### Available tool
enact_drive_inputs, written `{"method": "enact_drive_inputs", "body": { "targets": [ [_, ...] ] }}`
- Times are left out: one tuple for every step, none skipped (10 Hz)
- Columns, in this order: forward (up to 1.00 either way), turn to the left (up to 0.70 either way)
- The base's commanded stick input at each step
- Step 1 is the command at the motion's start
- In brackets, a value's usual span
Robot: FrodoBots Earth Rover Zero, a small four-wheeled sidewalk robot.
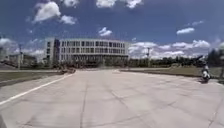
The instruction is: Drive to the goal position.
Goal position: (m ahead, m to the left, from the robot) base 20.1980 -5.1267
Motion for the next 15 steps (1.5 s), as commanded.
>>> {"method": "enact_drive_inputs", "body": {
  "targets": [
    [0.70, 0.00],
    [0.70, 0.00],
    [0.70, 0.00],
    [0.70, 0.03],
    [0.70, 0.04],
    [0.70, 0.01],
    [0.70, 0.02],
    [0.70, 0.03],
    [0.70, 0.00],
    [0.70, 0.00],
    [0.70, 0.00],
    [0.70, 0.00],
    [0.70, 0.00],
    [0.70, 0.00],
    [0.70, 0.00]
  ]
}}
